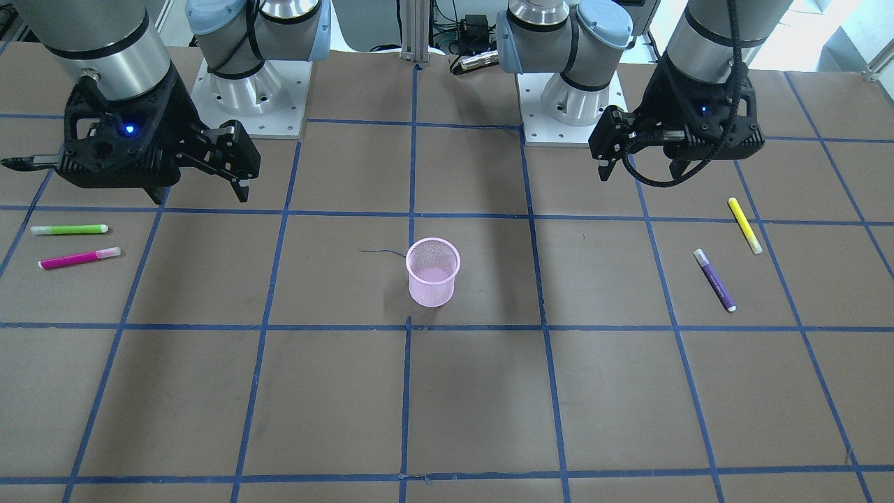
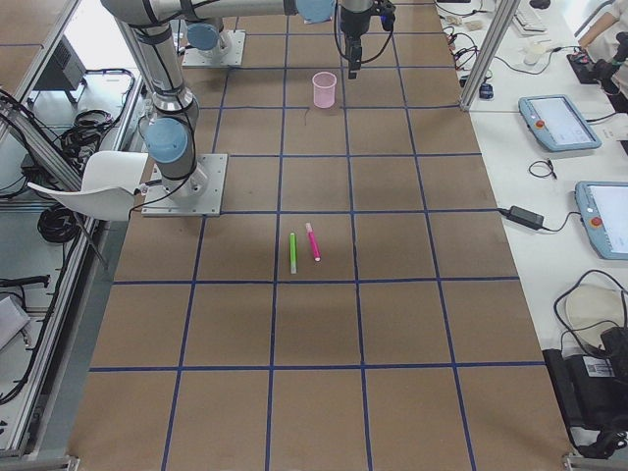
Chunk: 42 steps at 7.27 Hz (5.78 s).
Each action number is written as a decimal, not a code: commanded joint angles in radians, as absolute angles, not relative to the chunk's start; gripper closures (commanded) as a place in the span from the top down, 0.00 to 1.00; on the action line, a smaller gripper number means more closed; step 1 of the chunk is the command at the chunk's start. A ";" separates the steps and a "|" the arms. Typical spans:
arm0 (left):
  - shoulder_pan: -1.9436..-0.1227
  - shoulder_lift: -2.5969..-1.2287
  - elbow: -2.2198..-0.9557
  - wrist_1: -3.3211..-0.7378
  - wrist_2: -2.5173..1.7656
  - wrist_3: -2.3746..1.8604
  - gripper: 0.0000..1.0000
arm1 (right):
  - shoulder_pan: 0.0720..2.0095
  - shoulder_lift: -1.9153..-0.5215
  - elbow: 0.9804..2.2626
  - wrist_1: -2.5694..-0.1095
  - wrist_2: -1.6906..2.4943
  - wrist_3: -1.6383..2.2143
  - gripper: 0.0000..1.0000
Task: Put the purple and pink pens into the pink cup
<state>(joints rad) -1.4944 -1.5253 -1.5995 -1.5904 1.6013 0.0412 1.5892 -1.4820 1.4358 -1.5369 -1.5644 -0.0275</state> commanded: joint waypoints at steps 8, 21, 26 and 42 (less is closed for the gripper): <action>-1.483 -1.532 -1.600 -1.586 1.605 0.043 1.00 | 1.365 -1.482 1.450 -1.523 -1.607 -0.512 1.00; -0.990 -1.725 -1.749 -1.267 1.603 0.263 1.00 | 0.706 -1.298 1.736 -1.694 -1.557 -2.603 0.96; -0.948 -1.899 -1.865 -1.025 1.605 0.282 1.00 | 0.690 -1.168 1.755 -1.710 -1.441 -2.740 1.00; -0.959 -1.984 -1.835 -0.968 1.605 0.293 0.00 | 0.696 -1.101 1.735 -1.836 -1.361 -2.751 0.05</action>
